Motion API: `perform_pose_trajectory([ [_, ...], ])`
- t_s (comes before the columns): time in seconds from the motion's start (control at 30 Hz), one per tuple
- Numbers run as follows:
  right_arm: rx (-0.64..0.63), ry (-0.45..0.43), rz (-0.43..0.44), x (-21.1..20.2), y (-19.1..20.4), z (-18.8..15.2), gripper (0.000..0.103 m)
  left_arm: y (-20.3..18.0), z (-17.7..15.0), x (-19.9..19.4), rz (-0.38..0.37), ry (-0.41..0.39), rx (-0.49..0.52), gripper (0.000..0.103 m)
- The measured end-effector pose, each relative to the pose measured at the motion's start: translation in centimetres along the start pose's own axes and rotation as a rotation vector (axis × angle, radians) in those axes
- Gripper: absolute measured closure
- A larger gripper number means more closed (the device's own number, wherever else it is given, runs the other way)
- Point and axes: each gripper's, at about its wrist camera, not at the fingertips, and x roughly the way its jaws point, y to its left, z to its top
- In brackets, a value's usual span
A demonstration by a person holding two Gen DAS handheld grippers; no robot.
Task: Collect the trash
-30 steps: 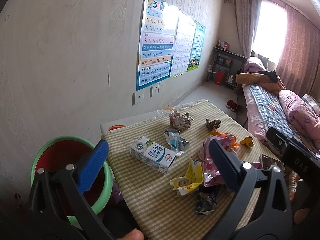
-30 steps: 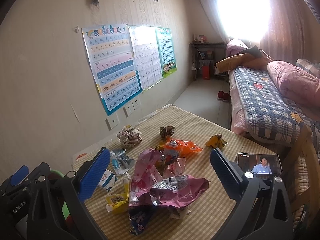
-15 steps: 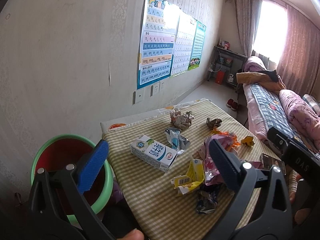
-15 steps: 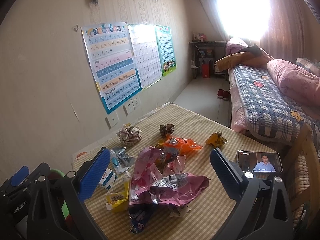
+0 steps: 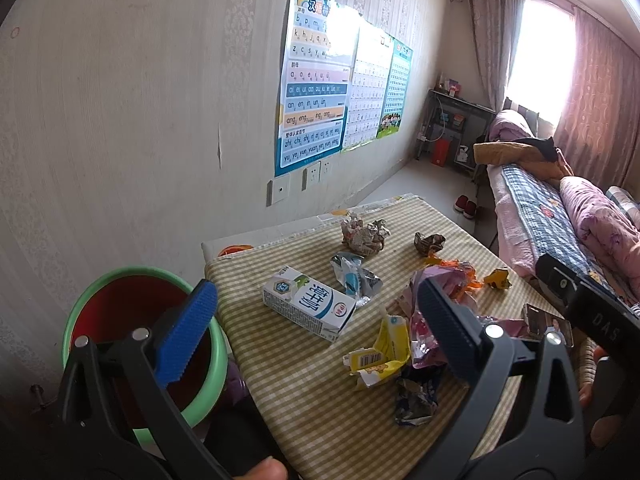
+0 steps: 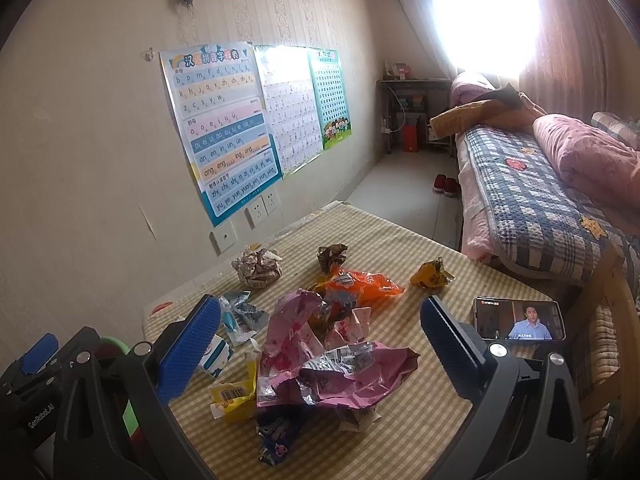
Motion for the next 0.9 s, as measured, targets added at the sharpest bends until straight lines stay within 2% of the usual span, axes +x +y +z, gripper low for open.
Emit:
perform_pose_trajectory([
  [0.1,0.001,0.0,0.0,0.1,0.0,-0.1,0.007,0.1,0.0,-0.1,0.015,-0.015,-0.005,0.005],
  [0.33,-0.001,0.014,-0.04,0.8,-0.9,-1.1,0.007,0.7,-0.3,0.5,-0.039,0.013,-0.043,0.005],
  [0.47,0.006,0.096,-0.034,1.6,-2.3,-3.0,0.007,0.0,-1.1,1.7,-0.053,0.06,0.017,0.005],
  [0.6,0.035,0.192,-0.006,2.5,-3.8,-5.1,0.008,-1.4,-2.8,3.4,-0.014,0.096,0.101,0.005],
  [0.67,0.048,0.225,-0.001,2.8,-4.2,-5.7,0.013,-1.6,-3.5,4.8,-0.032,0.139,0.105,0.005],
  [0.73,0.052,0.257,0.015,3.0,-4.6,-6.4,0.021,-1.9,-4.1,6.6,-0.09,0.217,0.118,0.006],
  [0.77,0.052,0.269,0.022,3.2,-4.8,-6.8,0.025,-2.2,-4.5,7.6,-0.118,0.255,0.13,0.01],
  [0.9,0.083,0.306,0.052,3.5,-5.4,-7.5,0.029,-3.6,-5.6,10.2,-0.181,0.333,0.19,0.026],
])
